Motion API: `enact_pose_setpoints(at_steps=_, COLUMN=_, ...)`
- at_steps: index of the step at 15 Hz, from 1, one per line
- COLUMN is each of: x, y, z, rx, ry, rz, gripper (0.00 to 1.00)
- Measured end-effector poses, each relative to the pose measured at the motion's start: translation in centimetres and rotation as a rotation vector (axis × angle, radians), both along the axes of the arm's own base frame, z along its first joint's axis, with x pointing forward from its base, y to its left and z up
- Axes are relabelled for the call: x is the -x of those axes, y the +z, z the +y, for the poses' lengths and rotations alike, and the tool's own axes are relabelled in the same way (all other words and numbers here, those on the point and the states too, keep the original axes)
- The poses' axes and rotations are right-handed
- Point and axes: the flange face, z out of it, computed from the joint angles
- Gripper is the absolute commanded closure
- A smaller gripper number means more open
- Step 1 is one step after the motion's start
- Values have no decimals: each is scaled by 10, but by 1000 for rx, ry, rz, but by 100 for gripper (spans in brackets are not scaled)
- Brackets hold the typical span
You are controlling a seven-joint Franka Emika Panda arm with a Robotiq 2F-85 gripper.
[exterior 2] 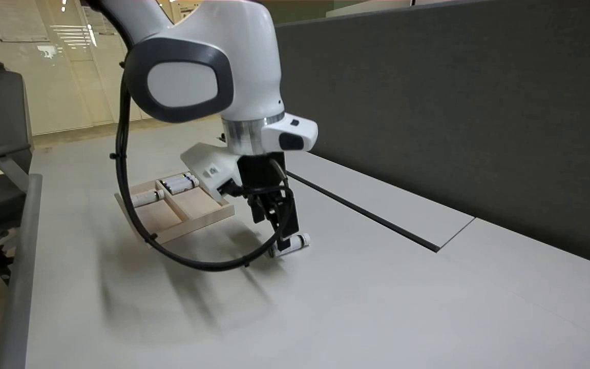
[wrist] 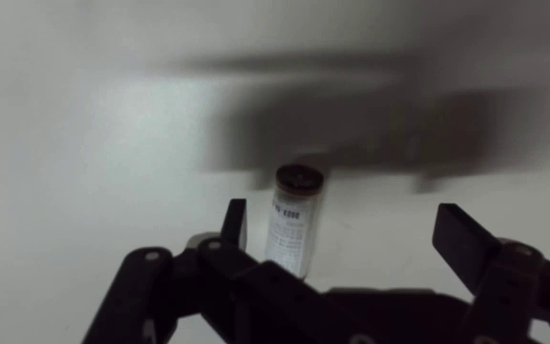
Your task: Place the bottle on the tray
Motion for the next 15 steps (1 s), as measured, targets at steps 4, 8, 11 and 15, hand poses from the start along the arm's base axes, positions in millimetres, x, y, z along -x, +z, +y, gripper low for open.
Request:
enact_pose_setpoints(at_steps=4, x=-12, y=-25, z=-6, rx=3, ry=-19, rz=4, gripper=54)
enact_pose_setpoints(at_steps=8, x=-24, y=-19, z=-9, rx=6, ry=-38, rz=-12, gripper=81)
enact_pose_setpoints(at_steps=11, x=-28, y=-15, z=-8, rx=-8, ry=-50, rz=14, gripper=95)
enact_pose_setpoints(at_steps=15, x=-32, y=-6, z=18, rx=-54, ry=-13, rz=69, gripper=93)
